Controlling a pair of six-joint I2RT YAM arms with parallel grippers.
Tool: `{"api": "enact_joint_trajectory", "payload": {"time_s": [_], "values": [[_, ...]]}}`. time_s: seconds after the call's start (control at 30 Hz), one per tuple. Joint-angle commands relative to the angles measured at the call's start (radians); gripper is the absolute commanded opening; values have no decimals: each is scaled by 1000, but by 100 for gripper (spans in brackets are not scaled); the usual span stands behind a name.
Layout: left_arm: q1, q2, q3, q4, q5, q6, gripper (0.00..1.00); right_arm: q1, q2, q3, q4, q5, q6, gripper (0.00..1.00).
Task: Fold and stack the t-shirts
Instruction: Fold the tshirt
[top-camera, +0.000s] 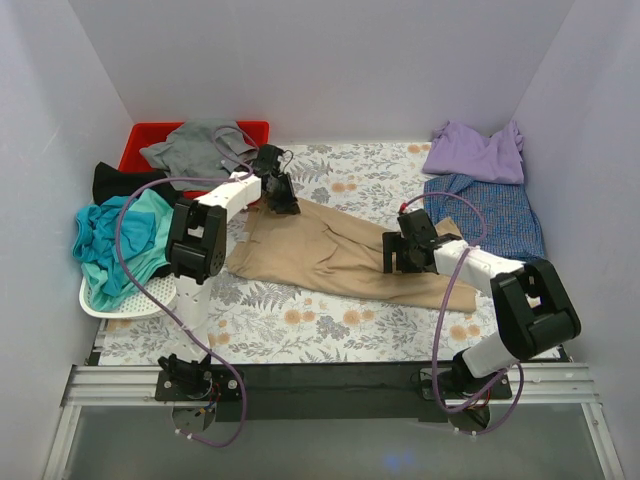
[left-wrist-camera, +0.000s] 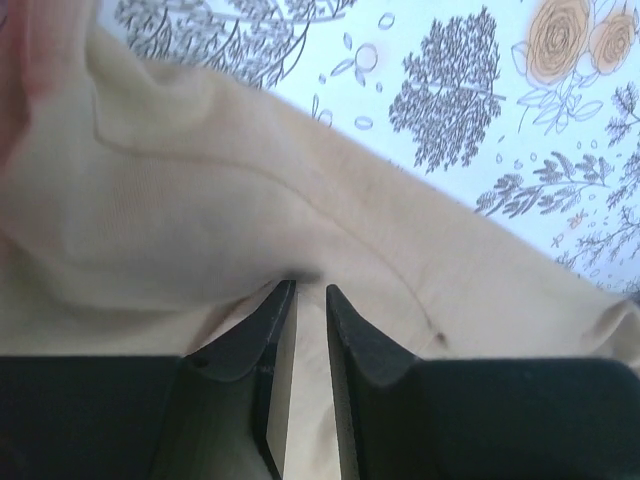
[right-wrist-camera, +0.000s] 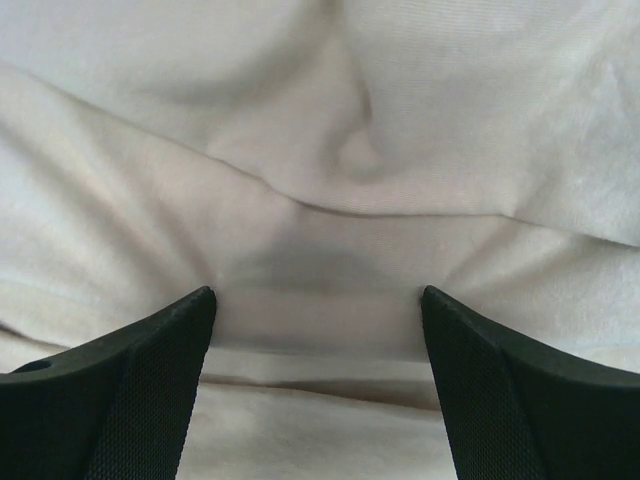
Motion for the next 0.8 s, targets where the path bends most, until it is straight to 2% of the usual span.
{"api": "enact_joint_trajectory", "payload": {"time_s": [0.0,0.1,0.2,0.37,0.6,0.77], "values": [[5,56,100,-44,22,12,18,58,-40,-99,-140,-130,95,88],[5,122,187,-83,51,23,17,86,-57,-139,-143,-127,127,88],[3,109,166,-114,47,26,17,94,-60,-135,-160,-60,138,88],[3,-99,42,-76,47,27,18,94,-19,-72,-174,-44,122,89],[-12,-355,-124,33,120,26,19,95,42,-20,-157,-46,86,90],[-18,-445,-281,-11,30,-37,20,95,65,12,-157,-53,70,90]]}}
